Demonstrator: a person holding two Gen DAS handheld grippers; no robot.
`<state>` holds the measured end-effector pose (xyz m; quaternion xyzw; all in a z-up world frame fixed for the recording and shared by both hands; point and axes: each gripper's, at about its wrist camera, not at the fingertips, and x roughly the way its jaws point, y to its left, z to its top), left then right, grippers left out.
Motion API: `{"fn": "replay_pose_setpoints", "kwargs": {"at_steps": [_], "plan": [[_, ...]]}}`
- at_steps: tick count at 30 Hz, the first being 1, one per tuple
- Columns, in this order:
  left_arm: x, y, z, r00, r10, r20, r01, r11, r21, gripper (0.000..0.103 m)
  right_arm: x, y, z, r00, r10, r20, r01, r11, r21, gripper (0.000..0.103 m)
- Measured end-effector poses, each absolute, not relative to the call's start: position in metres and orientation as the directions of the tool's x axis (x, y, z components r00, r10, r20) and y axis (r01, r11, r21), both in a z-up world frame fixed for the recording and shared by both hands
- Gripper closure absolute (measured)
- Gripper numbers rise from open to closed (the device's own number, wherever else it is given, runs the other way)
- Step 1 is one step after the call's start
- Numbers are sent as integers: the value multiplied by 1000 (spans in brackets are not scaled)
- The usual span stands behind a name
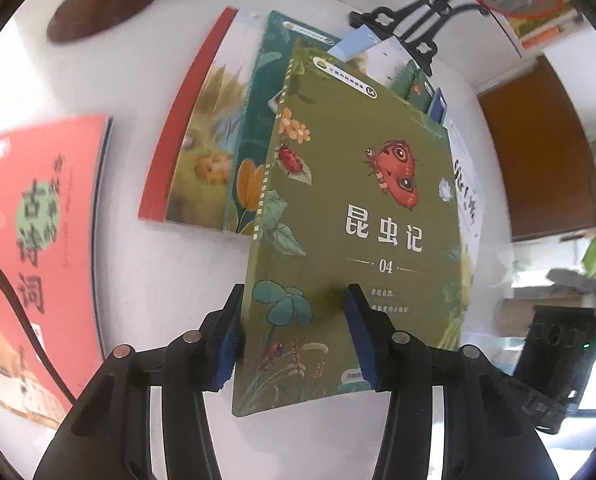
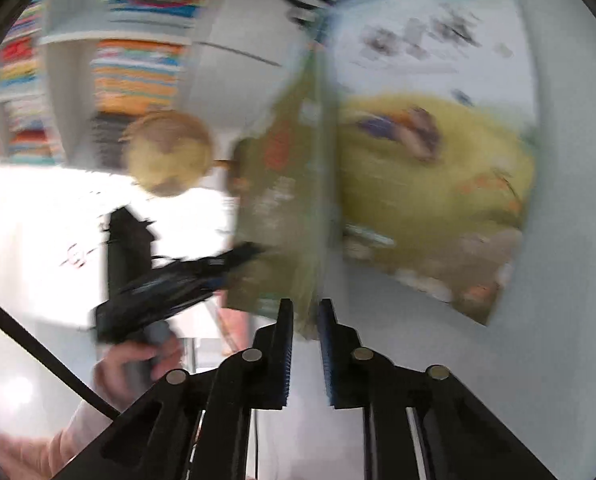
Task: Organize books
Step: 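Carry the green book onto the red book and open the right tool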
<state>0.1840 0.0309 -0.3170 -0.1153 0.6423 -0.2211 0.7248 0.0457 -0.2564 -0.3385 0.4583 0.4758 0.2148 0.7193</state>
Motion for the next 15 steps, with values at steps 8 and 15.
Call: {"fn": "replay_pose_setpoints", "kwargs": {"at_steps": [8, 15], "plan": [[185, 32, -325, 68, -481, -874, 153, 871, -467, 56, 69, -247, -379, 351, 712, -608, 298, 531, 793, 85], [188, 36, -332, 50, -488, -871, 142, 867, -477, 53, 77, -240, -396, 363, 795, -485, 320, 382, 867, 71]]}}
